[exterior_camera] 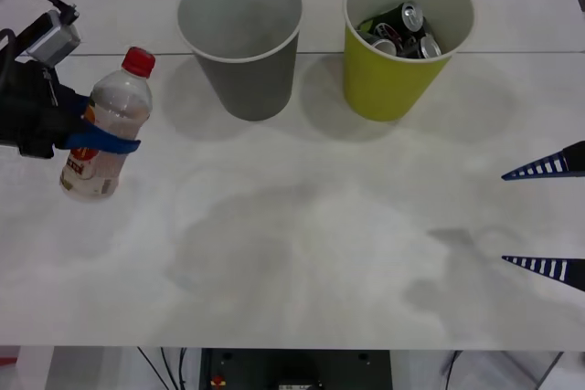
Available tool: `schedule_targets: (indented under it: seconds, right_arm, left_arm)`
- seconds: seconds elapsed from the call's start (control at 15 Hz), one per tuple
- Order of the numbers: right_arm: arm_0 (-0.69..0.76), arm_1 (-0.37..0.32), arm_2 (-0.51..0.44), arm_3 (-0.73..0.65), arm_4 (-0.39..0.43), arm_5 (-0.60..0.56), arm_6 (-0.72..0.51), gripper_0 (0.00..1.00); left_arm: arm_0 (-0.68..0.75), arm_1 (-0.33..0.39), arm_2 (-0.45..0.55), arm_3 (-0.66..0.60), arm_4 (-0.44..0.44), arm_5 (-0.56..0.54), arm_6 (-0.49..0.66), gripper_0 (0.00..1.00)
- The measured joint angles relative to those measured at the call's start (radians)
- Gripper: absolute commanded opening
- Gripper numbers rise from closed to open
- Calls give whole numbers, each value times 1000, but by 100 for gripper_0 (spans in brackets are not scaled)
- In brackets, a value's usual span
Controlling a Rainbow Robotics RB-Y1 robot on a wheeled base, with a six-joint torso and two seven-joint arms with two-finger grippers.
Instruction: Put the can into the green bin and the plastic bottle into the gray bin
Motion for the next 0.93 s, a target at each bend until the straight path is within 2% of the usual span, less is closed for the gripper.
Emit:
schedule_targets:
  seconds: [0.2, 0.33, 0.6, 0.93]
  right_arm:
    - [0, 0, 0, 0, 0, 0, 0, 100]
    - [0, 0, 0, 0, 0, 0, 0, 100]
    - [0, 0, 0, 0, 0, 0, 0, 100]
    - [0, 0, 0, 0, 0, 0, 0, 100]
  left_arm:
    - [-169, 90, -139, 12, -6, -2, 92, 0]
    - [-284, 117, -214, 60, 12, -2, 116, 0]
    - [-513, 110, -354, 191, 20, -2, 120, 0]
    - [-824, 65, -592, 385, 17, -3, 121, 0]
